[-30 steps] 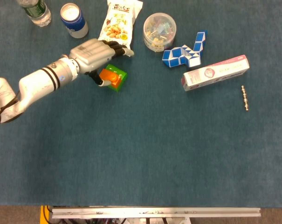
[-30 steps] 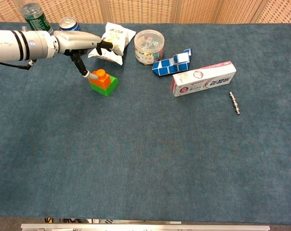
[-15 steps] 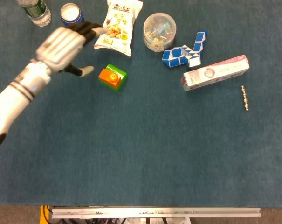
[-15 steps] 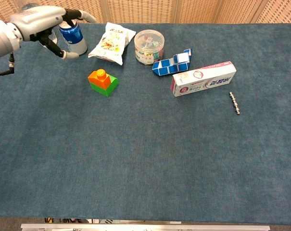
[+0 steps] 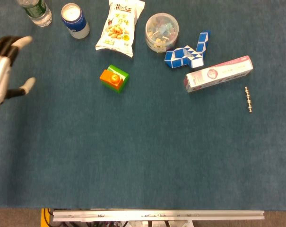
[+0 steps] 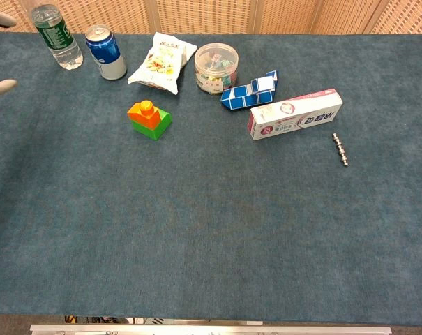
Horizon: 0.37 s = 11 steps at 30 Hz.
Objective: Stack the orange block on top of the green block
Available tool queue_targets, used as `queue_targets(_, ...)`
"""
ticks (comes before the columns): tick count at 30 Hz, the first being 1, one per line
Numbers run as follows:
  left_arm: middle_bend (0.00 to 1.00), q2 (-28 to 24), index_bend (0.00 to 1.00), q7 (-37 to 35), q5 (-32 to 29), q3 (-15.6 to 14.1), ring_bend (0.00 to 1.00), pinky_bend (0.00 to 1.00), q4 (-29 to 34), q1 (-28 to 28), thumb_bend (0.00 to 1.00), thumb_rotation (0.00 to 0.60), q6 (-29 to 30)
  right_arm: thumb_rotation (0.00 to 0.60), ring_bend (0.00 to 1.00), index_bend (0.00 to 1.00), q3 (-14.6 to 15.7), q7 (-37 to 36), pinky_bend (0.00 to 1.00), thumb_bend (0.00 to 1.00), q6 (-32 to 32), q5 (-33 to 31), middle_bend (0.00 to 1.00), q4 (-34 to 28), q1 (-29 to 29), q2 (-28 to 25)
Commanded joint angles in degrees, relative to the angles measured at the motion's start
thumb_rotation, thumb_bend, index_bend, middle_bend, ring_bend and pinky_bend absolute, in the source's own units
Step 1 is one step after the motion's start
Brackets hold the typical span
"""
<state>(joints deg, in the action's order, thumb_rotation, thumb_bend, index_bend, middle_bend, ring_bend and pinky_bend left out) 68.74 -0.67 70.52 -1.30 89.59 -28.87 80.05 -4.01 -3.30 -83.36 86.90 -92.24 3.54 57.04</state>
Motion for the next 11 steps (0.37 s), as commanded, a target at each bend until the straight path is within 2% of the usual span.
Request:
queue_targets(1,0.2,0.0,0.17,2.9,-0.5,-0.8,0.14,0.19,3.1,5.1,0.24,0.6,5.2,0.6,0.49,0.59,0.1,-0.1,0.59,0.42,0.3,0.2,0.56,0.1,0.3,0.1)
queue_targets(6,0.2,0.0,0.18,4.9,1.7,-1.1,0.14,0.19,4.9,9.7,0.24,0.6,10.2,0.6,0.48,0.59,0.4,-0.4,0.58,0.42,0.4,0.9,0.56,0.3,0.6,0.4)
queue_targets(11,0.21,-0.1,0.2,6.7,5.0,-2.1,0.14,0.19,6.0,12.7,0.24,0.6,12.4,0.6,0.48,0.59,0.7,-0.6,0.58,0.42,0.5,1.3,0.55,0.7,0.9,0.9)
